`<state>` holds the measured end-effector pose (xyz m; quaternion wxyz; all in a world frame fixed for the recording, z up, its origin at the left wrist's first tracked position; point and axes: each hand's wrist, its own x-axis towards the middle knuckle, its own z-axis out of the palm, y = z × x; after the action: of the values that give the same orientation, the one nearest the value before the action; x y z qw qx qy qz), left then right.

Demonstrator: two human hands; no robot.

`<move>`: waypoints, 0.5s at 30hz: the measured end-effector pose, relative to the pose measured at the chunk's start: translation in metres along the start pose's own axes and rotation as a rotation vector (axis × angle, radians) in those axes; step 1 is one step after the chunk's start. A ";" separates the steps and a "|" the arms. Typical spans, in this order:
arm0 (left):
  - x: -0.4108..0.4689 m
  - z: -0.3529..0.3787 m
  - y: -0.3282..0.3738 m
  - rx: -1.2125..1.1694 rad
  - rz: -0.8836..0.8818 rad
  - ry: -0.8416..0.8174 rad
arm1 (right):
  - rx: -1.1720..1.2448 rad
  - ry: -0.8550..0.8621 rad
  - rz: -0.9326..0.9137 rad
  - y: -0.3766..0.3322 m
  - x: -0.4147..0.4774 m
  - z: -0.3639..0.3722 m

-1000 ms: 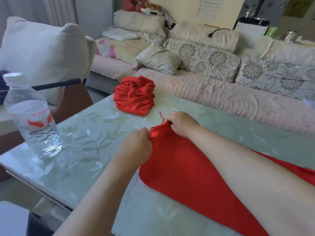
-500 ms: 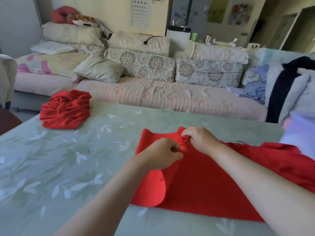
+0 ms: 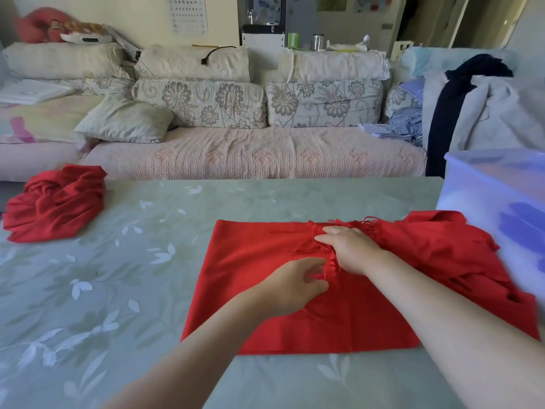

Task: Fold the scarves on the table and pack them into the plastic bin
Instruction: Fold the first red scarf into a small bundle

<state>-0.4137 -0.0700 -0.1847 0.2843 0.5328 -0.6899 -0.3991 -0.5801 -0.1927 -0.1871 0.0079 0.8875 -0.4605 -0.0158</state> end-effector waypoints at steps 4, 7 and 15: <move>-0.012 -0.029 -0.016 0.074 0.046 0.237 | 0.173 0.038 0.037 -0.015 -0.007 -0.011; -0.028 -0.048 -0.043 0.478 0.118 0.299 | 0.259 -0.039 0.109 -0.030 -0.021 -0.018; -0.074 -0.034 -0.080 0.890 -0.202 0.071 | 0.071 -0.129 0.438 -0.064 -0.064 -0.019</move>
<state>-0.3250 -0.0160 -0.2325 0.0107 0.6810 -0.7288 -0.0710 -0.5635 -0.1033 -0.1684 -0.0498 0.7631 -0.6420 -0.0543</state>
